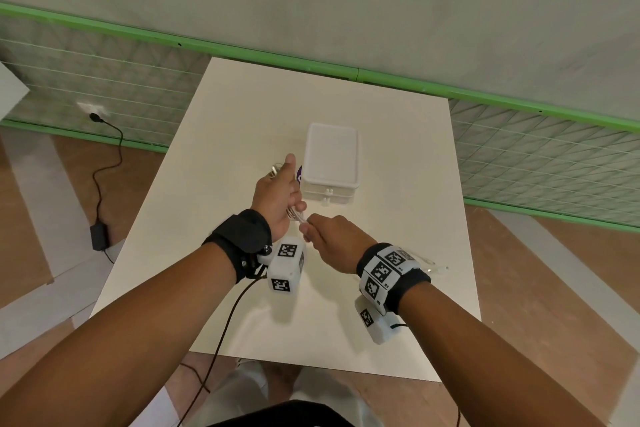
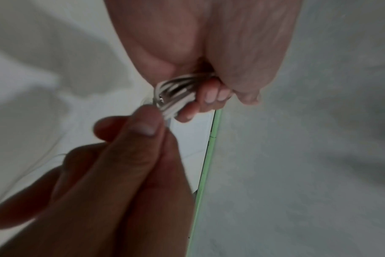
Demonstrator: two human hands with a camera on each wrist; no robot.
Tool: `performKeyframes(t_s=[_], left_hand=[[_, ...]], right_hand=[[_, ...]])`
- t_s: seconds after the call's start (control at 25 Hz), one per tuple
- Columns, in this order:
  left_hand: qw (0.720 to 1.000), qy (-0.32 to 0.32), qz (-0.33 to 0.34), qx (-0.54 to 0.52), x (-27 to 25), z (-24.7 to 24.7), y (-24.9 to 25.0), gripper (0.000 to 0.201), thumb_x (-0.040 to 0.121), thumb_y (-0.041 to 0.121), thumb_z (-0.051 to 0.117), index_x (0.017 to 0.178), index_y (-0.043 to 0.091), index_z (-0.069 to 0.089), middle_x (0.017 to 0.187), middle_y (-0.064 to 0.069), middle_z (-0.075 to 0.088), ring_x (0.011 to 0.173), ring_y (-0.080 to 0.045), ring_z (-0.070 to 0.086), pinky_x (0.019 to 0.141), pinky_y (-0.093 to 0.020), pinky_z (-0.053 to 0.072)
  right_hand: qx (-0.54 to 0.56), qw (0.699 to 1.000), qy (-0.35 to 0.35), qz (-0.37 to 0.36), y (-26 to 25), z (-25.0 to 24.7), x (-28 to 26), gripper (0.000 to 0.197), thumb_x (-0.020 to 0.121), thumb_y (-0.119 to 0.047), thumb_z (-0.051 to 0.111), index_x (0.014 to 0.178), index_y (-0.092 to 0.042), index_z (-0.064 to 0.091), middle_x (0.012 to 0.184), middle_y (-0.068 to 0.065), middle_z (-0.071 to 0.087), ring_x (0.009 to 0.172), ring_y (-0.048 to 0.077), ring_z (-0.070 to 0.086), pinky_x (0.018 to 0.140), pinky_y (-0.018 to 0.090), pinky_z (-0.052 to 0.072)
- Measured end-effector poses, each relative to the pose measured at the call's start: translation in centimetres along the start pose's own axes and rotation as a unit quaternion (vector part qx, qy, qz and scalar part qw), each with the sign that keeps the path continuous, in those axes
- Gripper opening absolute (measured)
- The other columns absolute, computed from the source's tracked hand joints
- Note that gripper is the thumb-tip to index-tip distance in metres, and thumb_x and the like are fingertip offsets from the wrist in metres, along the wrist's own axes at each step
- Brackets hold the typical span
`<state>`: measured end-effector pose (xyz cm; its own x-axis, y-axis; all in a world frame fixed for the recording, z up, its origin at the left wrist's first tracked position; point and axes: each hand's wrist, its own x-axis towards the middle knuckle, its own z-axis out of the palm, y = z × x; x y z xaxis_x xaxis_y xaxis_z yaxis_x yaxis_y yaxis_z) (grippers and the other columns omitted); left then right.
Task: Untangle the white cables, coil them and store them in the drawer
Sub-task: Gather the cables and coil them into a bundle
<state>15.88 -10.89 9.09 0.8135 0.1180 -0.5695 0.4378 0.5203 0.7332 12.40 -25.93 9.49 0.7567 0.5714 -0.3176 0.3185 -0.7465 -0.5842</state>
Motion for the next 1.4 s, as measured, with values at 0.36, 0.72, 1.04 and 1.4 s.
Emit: performKeyframes(t_s=[0.36, 0.72, 1.04, 1.4], left_hand=[[0.995, 0.047, 0.011, 0.089, 0.9, -1.2, -0.2, 0.041, 0.096, 0.036, 0.061, 0.067, 0.022, 0.036, 0.052, 0.004, 0.024, 0.043, -0.014, 0.017, 0.041, -0.023, 0.019], [0.954, -0.044, 0.042, 0.294, 1.2, -2.2, -0.1, 0.046, 0.094, 0.047, 0.060, 0.071, 0.023, 0.028, 0.061, -0.003, 0.022, 0.054, -0.019, 0.015, 0.047, -0.027, 0.018], [0.932, -0.129, 0.045, 0.336, -0.2, -1.8, -0.8, 0.057, 0.094, 0.059, 0.052, 0.069, 0.008, 0.043, 0.052, -0.001, 0.030, 0.046, -0.017, 0.017, 0.045, -0.023, 0.019], [0.894, -0.239, 0.053, 0.374, -0.8, -1.8, -1.3, 0.054, 0.087, 0.063, 0.059, 0.084, 0.010, 0.065, 0.060, 0.006, 0.048, 0.062, -0.022, 0.042, 0.062, -0.035, 0.038]], right_hand=[[-0.076, 0.995, -0.047, -0.033, 0.2, 0.3, 0.1, 0.032, 0.108, -0.031, 0.027, 0.104, -0.011, 0.052, 0.080, 0.003, 0.055, 0.070, 0.026, 0.050, 0.066, 0.036, 0.040], [-0.153, 0.983, -0.097, -0.032, 1.1, -2.2, 0.2, 0.027, 0.106, -0.033, 0.032, 0.105, -0.013, 0.050, 0.096, 0.010, 0.064, 0.081, 0.032, 0.059, 0.075, 0.046, 0.051], [-0.125, 0.989, -0.004, -0.074, 1.3, -3.9, 1.1, 0.029, 0.106, -0.034, 0.037, 0.105, -0.013, 0.057, 0.097, 0.004, 0.066, 0.082, 0.024, 0.058, 0.072, 0.039, 0.049], [-0.094, 0.991, 0.098, 0.016, 2.5, -4.2, 0.6, 0.035, 0.093, -0.052, 0.055, 0.081, -0.019, 0.058, 0.071, -0.004, 0.061, 0.066, 0.022, 0.059, 0.058, 0.033, 0.046]])
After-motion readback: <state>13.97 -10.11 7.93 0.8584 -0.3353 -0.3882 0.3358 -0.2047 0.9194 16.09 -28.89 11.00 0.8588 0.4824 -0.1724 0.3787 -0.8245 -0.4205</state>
